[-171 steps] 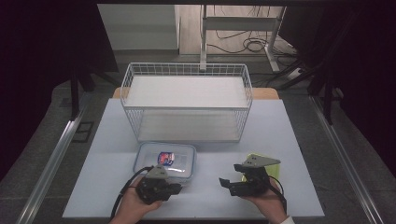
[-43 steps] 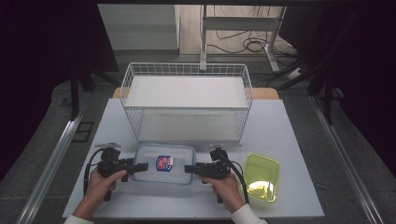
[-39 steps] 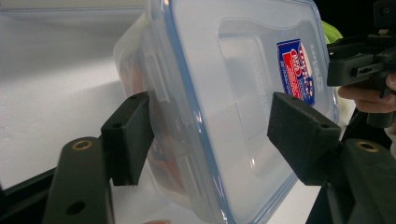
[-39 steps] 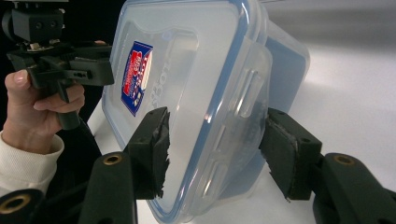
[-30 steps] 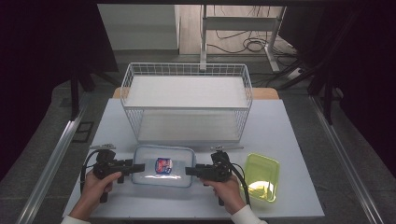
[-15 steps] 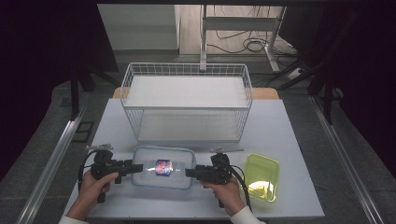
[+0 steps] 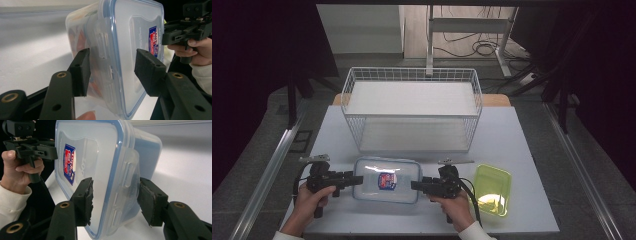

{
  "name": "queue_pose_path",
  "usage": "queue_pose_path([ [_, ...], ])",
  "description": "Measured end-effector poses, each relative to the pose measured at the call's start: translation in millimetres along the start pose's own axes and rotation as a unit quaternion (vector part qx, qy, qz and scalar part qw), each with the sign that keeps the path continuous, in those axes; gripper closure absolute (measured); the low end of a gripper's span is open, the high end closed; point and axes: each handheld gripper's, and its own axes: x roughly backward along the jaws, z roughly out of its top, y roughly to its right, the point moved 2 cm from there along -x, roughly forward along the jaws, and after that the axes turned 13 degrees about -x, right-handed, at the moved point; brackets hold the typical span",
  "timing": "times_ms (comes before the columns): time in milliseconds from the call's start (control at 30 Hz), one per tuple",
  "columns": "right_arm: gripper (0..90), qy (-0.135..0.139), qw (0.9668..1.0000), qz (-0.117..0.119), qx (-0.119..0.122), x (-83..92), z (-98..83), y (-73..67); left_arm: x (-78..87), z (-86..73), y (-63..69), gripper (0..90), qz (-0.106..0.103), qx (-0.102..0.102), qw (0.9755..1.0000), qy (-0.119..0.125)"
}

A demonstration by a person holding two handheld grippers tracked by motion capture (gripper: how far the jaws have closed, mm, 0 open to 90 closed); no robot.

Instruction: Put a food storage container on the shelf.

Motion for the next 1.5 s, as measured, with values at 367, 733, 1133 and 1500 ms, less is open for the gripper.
queue_pose_path([
  [367, 50.8, 0.0, 0.9999, 0.014, -0.009, 1.6, 0.0, 2.0, 1.0, -1.0, -0.8, 48.6, -0.004, -0.005, 1.0, -0.001],
  [733, 51.5, 0.006, 0.9999, 0.006, 0.01, 2.2, 1.2, -0.7, -0.2, -0.7, 0.0, 48.7, 0.004, -0.009, 1.0, 0.0],
  [1133, 51.4, 0.022, 0.9994, 0.009, 0.027, 11.2, 3.1, -5.8, 3.5, 5.4, 7.9, 49.4, 0.005, -0.028, 0.9996, 0.006],
  [1500, 51.3, 0.036, 0.998, 0.006, 0.051, 29.4, 7.9, -14.4, 3.9, 16.3, 21.6, 50.2, 0.0, -0.049, 0.9987, 0.016],
])
